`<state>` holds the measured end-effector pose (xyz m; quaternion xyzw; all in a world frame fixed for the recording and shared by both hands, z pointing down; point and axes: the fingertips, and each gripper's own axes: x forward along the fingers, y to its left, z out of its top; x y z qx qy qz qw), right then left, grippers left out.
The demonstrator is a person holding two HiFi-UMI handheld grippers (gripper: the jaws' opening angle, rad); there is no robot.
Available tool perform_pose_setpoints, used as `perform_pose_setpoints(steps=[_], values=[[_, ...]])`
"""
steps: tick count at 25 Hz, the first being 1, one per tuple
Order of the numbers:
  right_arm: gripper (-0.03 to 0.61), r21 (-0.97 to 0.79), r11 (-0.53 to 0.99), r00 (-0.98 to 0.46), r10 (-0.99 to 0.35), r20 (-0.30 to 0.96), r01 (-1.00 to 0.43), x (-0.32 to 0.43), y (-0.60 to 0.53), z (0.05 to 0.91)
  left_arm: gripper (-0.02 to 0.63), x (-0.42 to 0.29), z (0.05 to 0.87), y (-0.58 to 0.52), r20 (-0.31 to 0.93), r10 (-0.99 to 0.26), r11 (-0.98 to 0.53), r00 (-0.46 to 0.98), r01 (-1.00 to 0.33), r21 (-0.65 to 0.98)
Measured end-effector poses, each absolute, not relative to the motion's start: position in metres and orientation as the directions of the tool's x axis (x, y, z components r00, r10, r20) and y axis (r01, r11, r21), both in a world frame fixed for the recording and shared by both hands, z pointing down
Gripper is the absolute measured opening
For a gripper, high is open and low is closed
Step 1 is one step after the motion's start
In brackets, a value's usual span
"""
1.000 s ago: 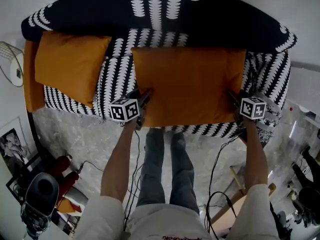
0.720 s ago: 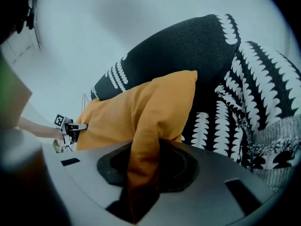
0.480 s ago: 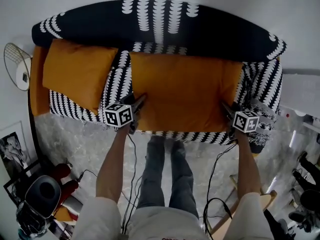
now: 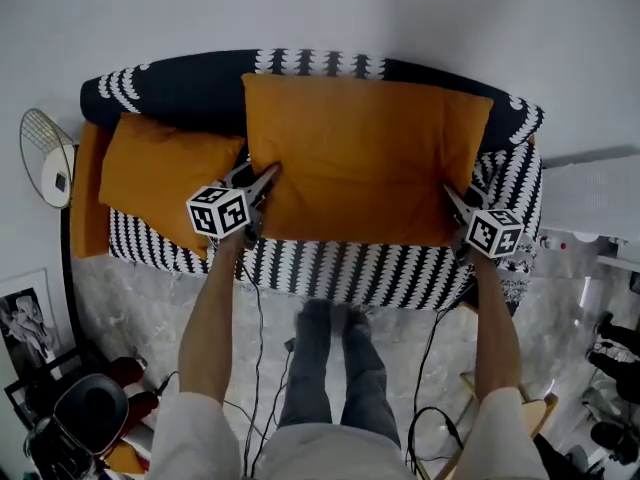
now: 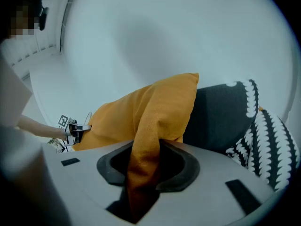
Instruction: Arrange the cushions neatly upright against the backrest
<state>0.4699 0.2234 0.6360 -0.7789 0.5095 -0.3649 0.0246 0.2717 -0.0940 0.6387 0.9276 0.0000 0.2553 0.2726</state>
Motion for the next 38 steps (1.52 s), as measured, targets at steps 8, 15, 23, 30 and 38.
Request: perform_pose_setpoints(steps=[8, 15, 23, 30, 38], values=[[0.143, -0.402, -0.533, 0.293, -0.802, 0.521, -0.745, 0.502, 0.21, 0.624, 0.17, 0.324, 0.62, -0.121, 0.439, 0.175, -0.872, 0.881, -0.069, 0.486], [0.158, -0.403, -0.574, 0.286, -0.763, 0.58, -0.713, 0.515, 0.213, 0.677, 0.178, 0.341, 0.671, -0.122, 0.474, 0.214, -0.865, 0.854, -0.06, 0.498], [0.181, -0.295, -0.6, 0.267, -0.671, 0.691, -0.744, 0.52, 0.216, 0.739, 0.204, 0.34, 0.737, -0.118, 0.565, 0.222, -0.893, 0.794, -0.066, 0.445], [0.217, -0.248, -0.642, 0.314, -0.63, 0.711, -0.725, 0.534, 0.22, 0.78, 0.206, 0.348, 0.772, -0.115, 0.554, 0.222, -0.883, 0.802, -0.075, 0.462], [0.301, -0.222, -0.69, 0.373, -0.601, 0.707, -0.689, 0.537, 0.23, 0.783, 0.297, 0.336, 0.774, -0.122, 0.573, 0.172, -0.887, 0.801, -0.127, 0.443]])
